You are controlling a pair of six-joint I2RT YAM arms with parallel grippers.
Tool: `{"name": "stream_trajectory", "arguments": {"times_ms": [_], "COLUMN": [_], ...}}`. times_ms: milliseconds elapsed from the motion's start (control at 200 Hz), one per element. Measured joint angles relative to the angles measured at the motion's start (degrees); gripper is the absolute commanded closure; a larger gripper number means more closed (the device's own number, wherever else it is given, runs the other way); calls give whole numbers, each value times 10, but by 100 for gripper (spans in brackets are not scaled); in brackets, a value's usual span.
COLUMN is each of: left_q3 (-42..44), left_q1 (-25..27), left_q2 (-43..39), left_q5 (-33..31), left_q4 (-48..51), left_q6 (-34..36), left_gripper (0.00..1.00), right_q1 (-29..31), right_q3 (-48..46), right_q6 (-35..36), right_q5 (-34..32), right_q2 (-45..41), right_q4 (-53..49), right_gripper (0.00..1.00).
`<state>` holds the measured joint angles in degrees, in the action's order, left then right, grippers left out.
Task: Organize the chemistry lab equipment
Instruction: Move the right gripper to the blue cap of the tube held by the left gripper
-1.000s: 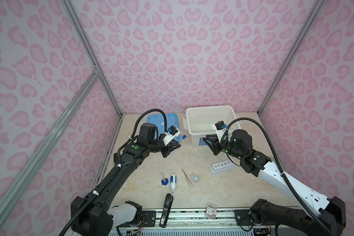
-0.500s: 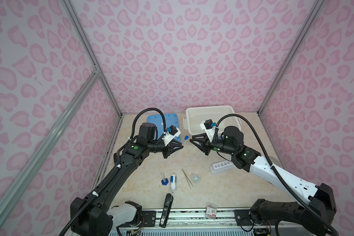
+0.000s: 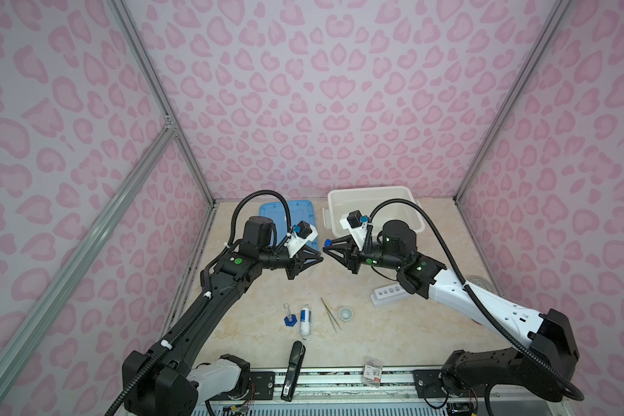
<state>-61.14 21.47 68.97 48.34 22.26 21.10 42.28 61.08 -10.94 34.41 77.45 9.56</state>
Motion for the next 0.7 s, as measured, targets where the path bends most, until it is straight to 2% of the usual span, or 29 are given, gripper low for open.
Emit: {"name": "stream_trajectory", "arguments": {"times_ms": [405, 700], "left_q3": [0, 0], "left_q1": [0, 0], "left_q2": [-5, -7], "left_q5": [1, 0], "left_q4": [0, 0], "left_q6": [0, 0], "left_gripper": [84, 83], "right_q1": [5, 6], "right_q3": [0, 0], "right_q6": [0, -9], "right_q5": [0, -3], "right_q2": [8, 11], "right_q4": [4, 9], "right_gripper": [76, 83]}}
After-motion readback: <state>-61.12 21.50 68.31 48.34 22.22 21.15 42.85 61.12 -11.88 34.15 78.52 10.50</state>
